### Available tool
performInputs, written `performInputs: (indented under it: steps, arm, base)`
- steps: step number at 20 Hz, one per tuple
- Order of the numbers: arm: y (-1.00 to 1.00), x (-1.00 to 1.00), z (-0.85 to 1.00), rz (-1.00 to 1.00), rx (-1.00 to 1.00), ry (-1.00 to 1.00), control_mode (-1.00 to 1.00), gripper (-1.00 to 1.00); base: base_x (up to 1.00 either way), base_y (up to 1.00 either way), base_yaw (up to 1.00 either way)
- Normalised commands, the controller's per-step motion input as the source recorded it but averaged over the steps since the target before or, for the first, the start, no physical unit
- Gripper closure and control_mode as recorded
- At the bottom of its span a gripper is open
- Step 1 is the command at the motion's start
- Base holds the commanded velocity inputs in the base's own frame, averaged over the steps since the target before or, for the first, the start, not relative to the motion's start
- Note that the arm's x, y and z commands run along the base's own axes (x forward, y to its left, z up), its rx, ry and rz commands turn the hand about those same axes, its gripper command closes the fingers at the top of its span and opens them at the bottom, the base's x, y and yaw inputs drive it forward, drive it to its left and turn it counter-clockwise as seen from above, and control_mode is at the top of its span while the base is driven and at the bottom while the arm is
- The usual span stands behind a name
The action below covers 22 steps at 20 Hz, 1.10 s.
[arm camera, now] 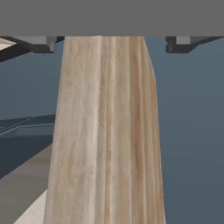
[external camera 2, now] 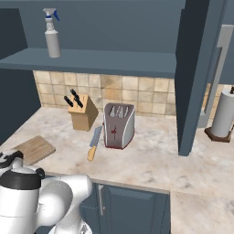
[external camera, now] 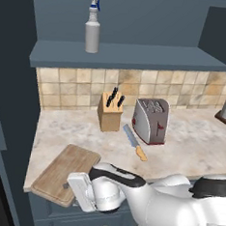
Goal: Move the cutting board and knife to the sink. Then move spray from the cabinet to the counter.
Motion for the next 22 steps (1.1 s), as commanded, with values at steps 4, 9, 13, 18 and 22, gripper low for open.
performInputs:
  steps: [4,9,13,18,22]
  arm:
    - [0.08,0.0,0.0,0.0,0.0,0.0,-1.0,-1.0]
    - [0.02,0.0,0.0,0.0,0.0,0.0,-1.0,-1.0]
    - [0.01,0.0,0.0,0.0,0.0,0.0,-1.0,-1.0]
    - [0.0,0.0,0.0,0.0,0.0,0.0,-1.0,-1.0]
    - [0.0,0.0,0.0,0.0,0.0,0.01,-1.0,-1.0]
  base:
    - [0.0,0.0,0.0]
    - [0.0,0.0,0.0]
    - [0.0,0.0,0.0]
    - [0.0,0.0,0.0]
    - [0.0,0.0,0.0]
